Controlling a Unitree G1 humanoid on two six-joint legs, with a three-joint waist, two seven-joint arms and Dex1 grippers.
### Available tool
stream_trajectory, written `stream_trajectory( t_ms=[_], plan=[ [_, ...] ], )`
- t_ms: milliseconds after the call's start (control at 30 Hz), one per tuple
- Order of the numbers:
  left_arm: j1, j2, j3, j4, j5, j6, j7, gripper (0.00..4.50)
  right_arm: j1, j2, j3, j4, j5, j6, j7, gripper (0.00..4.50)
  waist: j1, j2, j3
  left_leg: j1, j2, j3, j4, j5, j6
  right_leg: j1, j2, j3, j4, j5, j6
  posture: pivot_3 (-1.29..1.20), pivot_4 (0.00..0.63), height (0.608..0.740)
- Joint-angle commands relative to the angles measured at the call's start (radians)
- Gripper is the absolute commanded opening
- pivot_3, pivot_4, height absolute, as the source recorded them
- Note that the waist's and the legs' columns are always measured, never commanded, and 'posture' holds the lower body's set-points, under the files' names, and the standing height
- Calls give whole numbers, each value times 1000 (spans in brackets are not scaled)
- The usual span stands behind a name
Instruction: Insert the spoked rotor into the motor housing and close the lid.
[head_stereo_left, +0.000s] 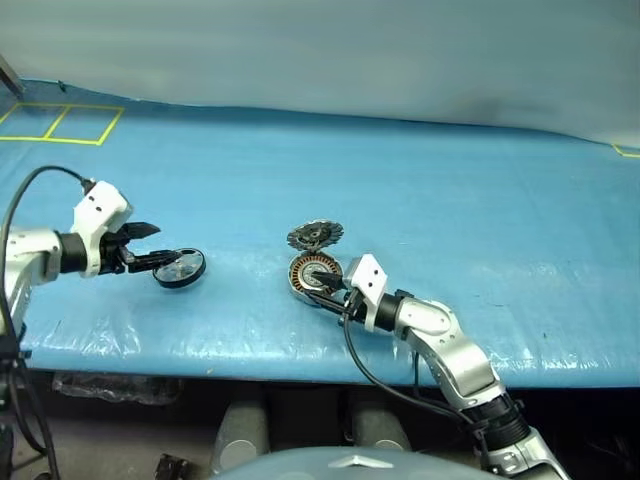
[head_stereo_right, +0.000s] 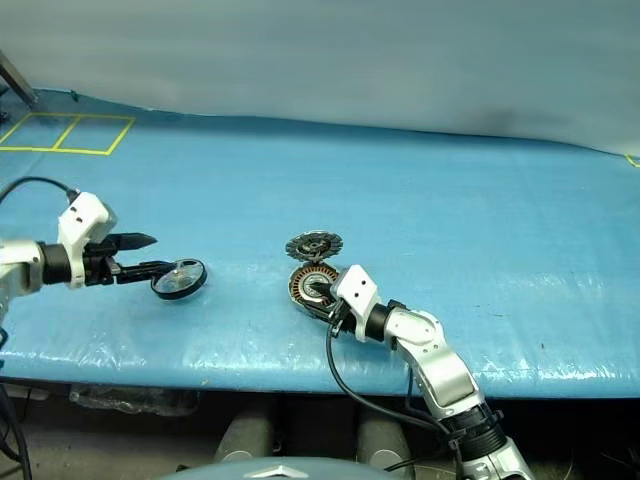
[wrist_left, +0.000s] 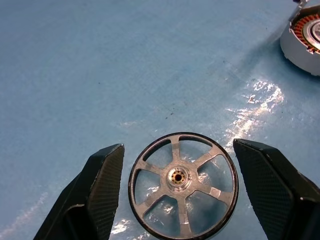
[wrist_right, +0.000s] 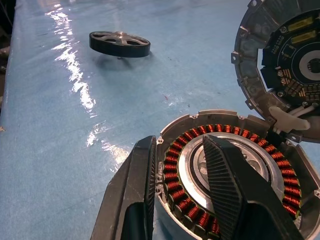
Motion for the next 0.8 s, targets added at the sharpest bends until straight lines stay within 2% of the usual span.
stream_trajectory(
  t_ms=[33, 100, 267, 533, 800],
  plan=[
    [-183, 47, -176, 100, 202, -157, -161, 3802, -28, 4, -3, -4, 4, -21, 11, 1568, 1, 0, 0, 0, 0, 0, 1, 0, 0, -1, 0, 1, 1, 0, 0, 0, 150, 740],
    [-322, 46, -282, 173, 325, -244, -251, 3802, -40, 2, -2, 3, 3, -21, 18, 1568, 2, -1, 1, -1, 0, 0, 3, 0, 0, -1, 1, 2, 4, 0, 0, 0, 150, 740],
    [-498, 6, -414, 271, 501, -373, -363, 3802, -45, -14, 1, -19, 11, 6, 40, 1568, -1, -2, 1, 0, 1, 2, 3, 0, 0, -3, 3, 6, 7, -1, -1, 0, 150, 740],
    [-547, -64, -467, 327, 613, -464, -433, 3802, -53, -67, -8, -53, 22, 60, 71, 1568, -2, -3, 2, -1, 2, 1, 4, 0, 0, -4, 5, 7, 8, -1, -1, 0, 150, 740],
    [-570, -131, -460, 412, 666, -520, -418, 3802, -58, -67, 0, -68, 16, 75, 64, 1568, 0, -4, 2, -1, 2, 1, 6, 0, 0, -3, 5, 7, 9, -1, 0, 0, 150, 740]
  ],
)
